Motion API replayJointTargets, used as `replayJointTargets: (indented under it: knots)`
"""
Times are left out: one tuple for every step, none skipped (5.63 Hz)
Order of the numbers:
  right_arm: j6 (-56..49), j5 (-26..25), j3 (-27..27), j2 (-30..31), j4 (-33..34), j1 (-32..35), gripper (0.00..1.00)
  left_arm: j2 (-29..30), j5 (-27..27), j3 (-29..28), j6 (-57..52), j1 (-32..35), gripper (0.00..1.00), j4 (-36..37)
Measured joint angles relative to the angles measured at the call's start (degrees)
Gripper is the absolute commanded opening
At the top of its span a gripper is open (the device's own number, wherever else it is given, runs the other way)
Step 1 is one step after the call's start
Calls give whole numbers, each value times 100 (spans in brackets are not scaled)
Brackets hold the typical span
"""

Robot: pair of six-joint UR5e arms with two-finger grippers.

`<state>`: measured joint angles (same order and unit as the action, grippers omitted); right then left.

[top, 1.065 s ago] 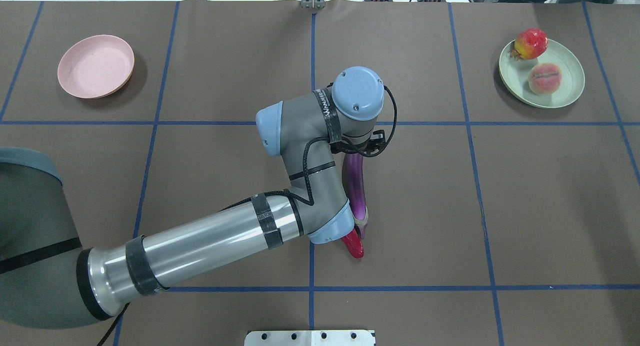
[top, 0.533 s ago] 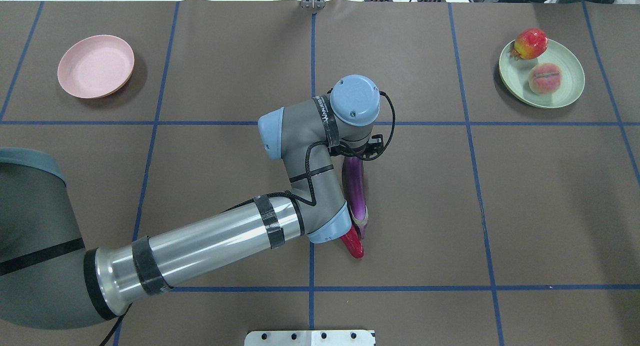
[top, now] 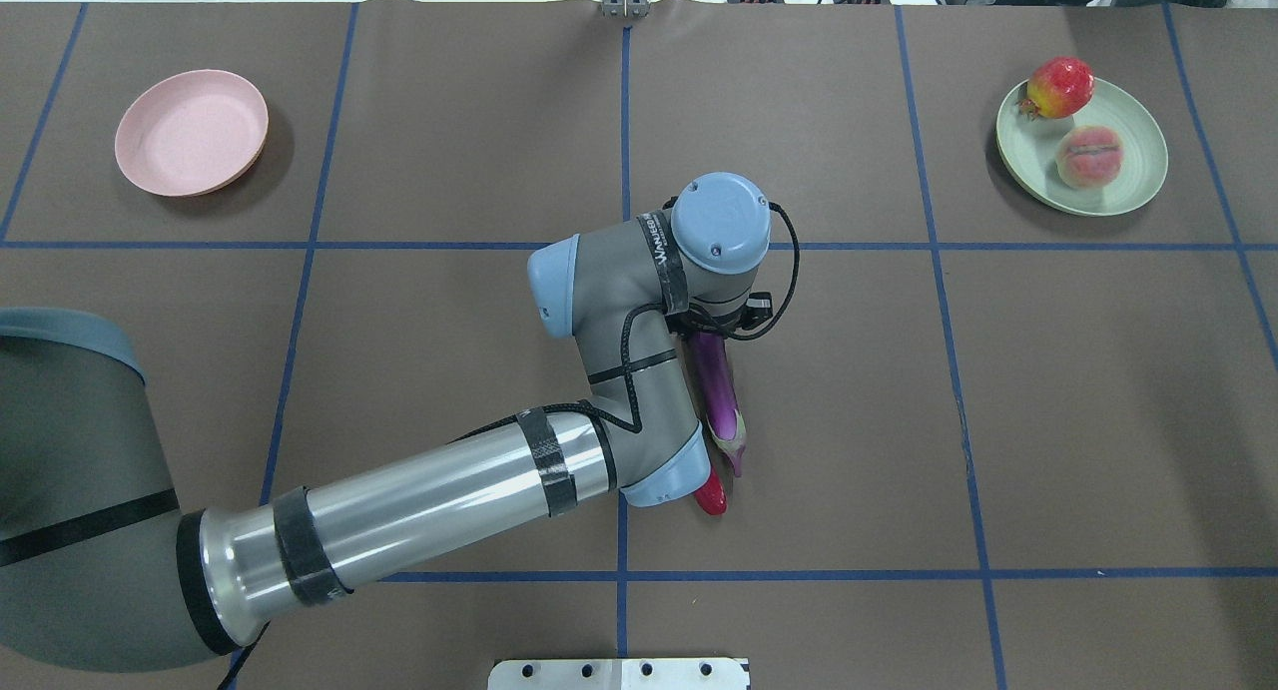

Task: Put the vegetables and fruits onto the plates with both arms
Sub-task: 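Reach the left gripper to the purple eggplant and grasp it, then carry the eggplant with the left gripper onto the pink plate and release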

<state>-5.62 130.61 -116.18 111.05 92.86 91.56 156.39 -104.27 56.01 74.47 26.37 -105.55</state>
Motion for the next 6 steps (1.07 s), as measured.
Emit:
replayJointTargets:
  knots:
    - [0,0,-1,1,-1,1,100,26,3,16,70,-16,0,-1]
    - [0,0,-1,-5,2,2,100,75,-8,42,168,3,0,14]
    - [0,0,0,-16,1,2,100,122,-29,85,242,93,0,39]
    - [0,0,8,-29,-3,2,100,142,-244,135,225,315,0,63]
    - [0,2,17,-39,-7,0,100,139,-742,162,1,690,0,139]
    - [0,12,34,-48,-14,-4,100,124,-1232,166,-540,1115,0,324]
